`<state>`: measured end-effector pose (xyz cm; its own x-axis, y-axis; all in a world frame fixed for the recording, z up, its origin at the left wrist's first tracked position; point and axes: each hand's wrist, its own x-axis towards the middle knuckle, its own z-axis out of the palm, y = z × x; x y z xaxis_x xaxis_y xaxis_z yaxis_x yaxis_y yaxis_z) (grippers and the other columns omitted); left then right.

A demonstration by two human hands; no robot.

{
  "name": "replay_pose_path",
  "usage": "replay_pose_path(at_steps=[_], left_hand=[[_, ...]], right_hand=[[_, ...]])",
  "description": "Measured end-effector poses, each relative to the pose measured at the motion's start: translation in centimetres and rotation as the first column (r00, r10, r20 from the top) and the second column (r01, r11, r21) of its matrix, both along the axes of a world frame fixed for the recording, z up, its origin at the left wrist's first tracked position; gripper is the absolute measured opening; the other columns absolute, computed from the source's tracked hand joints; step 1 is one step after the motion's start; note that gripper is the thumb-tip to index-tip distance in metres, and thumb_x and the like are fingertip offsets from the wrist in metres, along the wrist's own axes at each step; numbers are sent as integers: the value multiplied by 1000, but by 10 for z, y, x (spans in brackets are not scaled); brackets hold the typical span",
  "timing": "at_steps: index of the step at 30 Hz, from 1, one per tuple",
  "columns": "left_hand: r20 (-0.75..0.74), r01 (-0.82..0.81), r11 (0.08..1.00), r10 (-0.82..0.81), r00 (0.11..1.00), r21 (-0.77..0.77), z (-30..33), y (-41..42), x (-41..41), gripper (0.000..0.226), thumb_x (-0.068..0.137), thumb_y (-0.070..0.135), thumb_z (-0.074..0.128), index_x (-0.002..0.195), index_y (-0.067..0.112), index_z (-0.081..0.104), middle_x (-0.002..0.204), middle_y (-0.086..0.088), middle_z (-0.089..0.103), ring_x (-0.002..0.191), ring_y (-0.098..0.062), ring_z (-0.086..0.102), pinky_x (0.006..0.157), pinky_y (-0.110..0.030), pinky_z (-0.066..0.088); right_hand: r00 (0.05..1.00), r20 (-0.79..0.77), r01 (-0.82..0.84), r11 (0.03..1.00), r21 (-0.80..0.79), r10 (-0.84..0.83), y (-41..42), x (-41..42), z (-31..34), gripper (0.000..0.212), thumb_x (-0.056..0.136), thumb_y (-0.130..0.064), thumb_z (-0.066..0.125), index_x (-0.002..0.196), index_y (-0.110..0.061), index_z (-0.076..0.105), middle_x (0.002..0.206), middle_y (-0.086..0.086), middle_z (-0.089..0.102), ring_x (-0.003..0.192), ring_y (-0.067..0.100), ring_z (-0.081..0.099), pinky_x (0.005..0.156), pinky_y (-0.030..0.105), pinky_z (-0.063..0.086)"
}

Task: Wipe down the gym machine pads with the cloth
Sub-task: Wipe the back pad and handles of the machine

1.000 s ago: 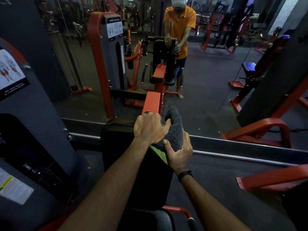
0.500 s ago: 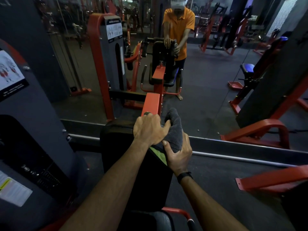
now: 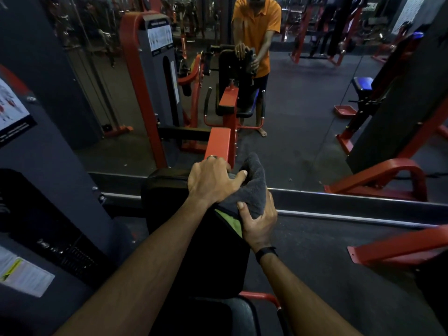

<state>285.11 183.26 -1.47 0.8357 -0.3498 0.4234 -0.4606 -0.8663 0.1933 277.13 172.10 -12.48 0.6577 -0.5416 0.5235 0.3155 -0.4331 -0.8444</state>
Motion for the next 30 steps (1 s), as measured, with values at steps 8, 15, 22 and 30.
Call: replay_pose_path(at_steps=[8, 15, 22, 30], left_hand=[[174, 64, 997, -71, 982, 45, -11, 4, -8, 64, 85, 71, 39, 68, 16, 67, 68, -2, 66, 63, -27, 65, 57, -32, 43], [311, 111, 994, -102, 945, -11, -23, 7, -3, 56, 92, 61, 45, 65, 15, 65, 63, 2, 65, 57, -21, 62, 50, -31, 40], [376, 106, 994, -106, 921, 21, -23, 8, -6, 52, 94, 55, 44, 68, 16, 67, 63, 3, 66, 57, -18, 61, 50, -33, 37], [368, 104, 994, -101, 925, 10, -24, 7, -5, 55, 94, 57, 40, 72, 16, 68, 66, 3, 68, 60, -19, 63, 52, -37, 43]], right_hand=[[994, -111, 34, 966, 258, -5, 13, -26, -87, 75, 83, -83, 46, 111, -15, 61, 93, 1, 63, 83, -4, 59, 70, 18, 46], [945, -305, -24, 954, 300, 119, 17, -60, -181, 96, 81, -89, 35, 123, -5, 58, 103, 3, 58, 91, 5, 54, 77, 21, 44], [760, -548, -132, 909, 395, 348, 12, -96, -270, 107, 74, -93, 42, 145, -14, 39, 138, 12, 52, 124, 28, 53, 99, 49, 45], [521, -736, -41, 874, 484, 432, 27, -104, -269, 73, 94, -53, 57, 144, -2, 43, 137, 18, 55, 125, 33, 53, 96, 32, 38]])
